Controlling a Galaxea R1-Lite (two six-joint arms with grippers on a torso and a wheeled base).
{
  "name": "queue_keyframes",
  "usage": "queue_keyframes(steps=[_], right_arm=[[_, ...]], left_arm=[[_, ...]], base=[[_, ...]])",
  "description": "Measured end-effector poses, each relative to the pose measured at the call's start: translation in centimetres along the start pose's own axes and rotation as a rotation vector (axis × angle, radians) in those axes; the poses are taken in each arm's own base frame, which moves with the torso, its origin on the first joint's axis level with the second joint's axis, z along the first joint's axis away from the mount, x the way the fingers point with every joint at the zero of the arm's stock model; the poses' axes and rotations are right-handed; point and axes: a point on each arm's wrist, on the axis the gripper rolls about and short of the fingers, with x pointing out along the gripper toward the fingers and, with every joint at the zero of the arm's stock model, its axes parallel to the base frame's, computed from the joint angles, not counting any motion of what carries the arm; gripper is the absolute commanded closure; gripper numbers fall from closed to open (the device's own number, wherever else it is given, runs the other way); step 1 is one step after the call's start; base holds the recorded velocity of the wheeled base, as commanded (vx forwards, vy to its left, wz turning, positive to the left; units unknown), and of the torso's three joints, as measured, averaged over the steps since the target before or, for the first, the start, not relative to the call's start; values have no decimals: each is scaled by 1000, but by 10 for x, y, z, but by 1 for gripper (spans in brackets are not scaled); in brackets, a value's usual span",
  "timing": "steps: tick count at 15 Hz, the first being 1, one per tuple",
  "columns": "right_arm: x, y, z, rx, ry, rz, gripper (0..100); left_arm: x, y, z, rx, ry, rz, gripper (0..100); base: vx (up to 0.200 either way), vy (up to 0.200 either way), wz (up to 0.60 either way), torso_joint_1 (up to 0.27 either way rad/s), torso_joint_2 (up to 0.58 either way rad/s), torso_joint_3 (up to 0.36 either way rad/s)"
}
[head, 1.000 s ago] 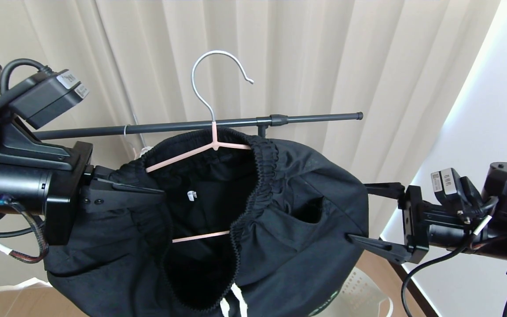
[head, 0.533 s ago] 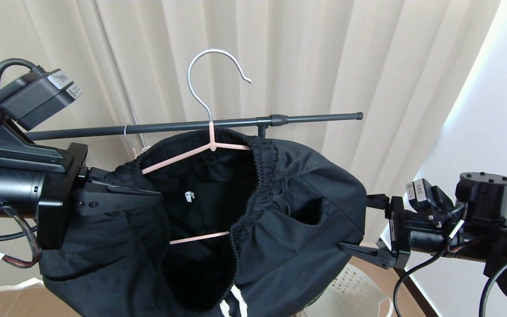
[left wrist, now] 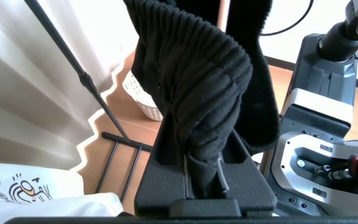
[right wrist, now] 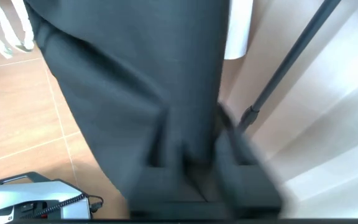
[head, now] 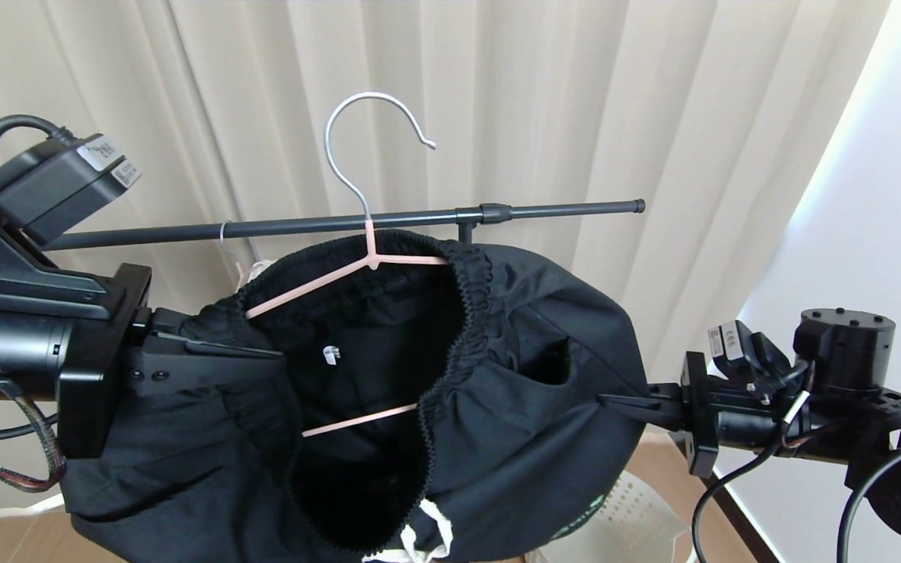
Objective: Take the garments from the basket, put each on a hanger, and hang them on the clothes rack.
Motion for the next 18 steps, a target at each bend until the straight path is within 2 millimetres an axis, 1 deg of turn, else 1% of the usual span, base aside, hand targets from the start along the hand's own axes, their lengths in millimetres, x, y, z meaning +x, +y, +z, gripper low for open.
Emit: queue_keyframes(steps=[8,12,18], right_arm=[[3,-19,-9,47,11,-34,100],[4,-24,-11,80,13,-41,100],[8,-30,-19,98,26,-51,100]], left_arm=[[-11,-11,3,-8,-25,16,100],[-19,-16,2,0,-38,35,100],[-28,-26,2,-15,-57,47,100]], base=[[0,0,0,0,0,0],[0,0,0,0,0,0],[0,0,0,0,0,0]])
